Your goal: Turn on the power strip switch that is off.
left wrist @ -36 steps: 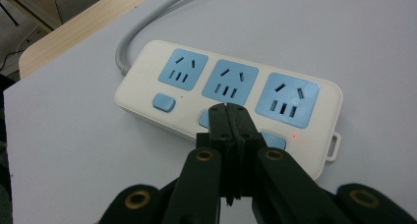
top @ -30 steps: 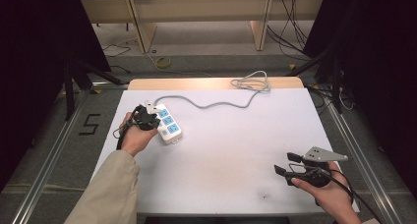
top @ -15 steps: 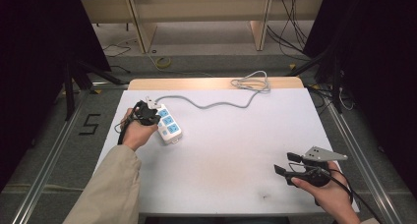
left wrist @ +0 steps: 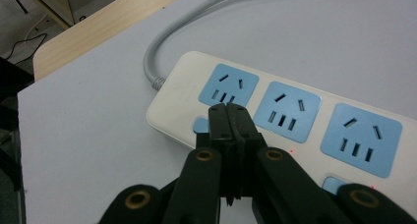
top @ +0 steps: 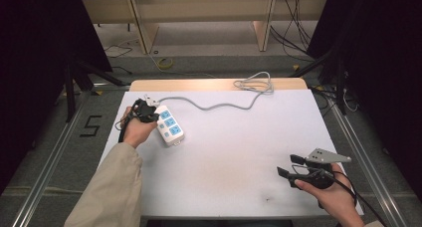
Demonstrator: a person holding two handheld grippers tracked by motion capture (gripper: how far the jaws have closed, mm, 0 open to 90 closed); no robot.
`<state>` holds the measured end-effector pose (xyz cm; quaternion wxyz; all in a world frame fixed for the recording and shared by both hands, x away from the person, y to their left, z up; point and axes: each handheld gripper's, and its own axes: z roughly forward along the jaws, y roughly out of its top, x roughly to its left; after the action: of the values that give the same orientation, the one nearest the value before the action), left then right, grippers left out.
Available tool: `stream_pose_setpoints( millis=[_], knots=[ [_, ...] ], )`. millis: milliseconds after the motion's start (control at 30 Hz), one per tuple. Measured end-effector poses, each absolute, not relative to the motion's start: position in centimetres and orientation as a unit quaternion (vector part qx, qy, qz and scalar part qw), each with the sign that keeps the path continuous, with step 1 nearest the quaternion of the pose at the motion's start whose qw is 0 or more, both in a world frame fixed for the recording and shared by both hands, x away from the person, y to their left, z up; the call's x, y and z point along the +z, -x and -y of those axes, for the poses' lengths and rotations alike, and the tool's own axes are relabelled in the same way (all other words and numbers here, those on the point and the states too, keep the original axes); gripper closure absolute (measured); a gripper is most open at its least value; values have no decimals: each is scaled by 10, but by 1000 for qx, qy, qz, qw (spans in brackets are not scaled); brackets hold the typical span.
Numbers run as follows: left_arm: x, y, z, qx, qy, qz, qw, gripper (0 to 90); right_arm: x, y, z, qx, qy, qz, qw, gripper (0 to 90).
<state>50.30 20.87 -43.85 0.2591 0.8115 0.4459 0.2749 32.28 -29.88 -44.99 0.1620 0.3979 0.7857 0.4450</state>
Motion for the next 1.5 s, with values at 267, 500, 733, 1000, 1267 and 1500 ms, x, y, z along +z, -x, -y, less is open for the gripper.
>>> stream_pose_setpoints(
  millis=[267,500,733,1000,1267,1500],
  knots=[
    [-439,-509,-211,275,-812,-449,252,900,-450,-323,299,445,-398,-786,161,300],
    [-438,-513,-211,277,-815,-446,246,900,-450,-323,298,446,-398,-786,160,300],
    [-438,-516,-211,277,-819,-440,242,900,-450,-323,299,445,-396,-787,160,299],
    [-442,-520,-211,277,-819,-442,239,900,-450,-323,298,444,-396,-788,159,299],
    [-446,-524,-212,273,-820,-444,236,900,-451,-323,298,444,-396,-788,159,299],
    [-449,-527,-209,272,-822,-442,234,900,-451,-324,298,444,-396,-788,159,300]
  ],
)
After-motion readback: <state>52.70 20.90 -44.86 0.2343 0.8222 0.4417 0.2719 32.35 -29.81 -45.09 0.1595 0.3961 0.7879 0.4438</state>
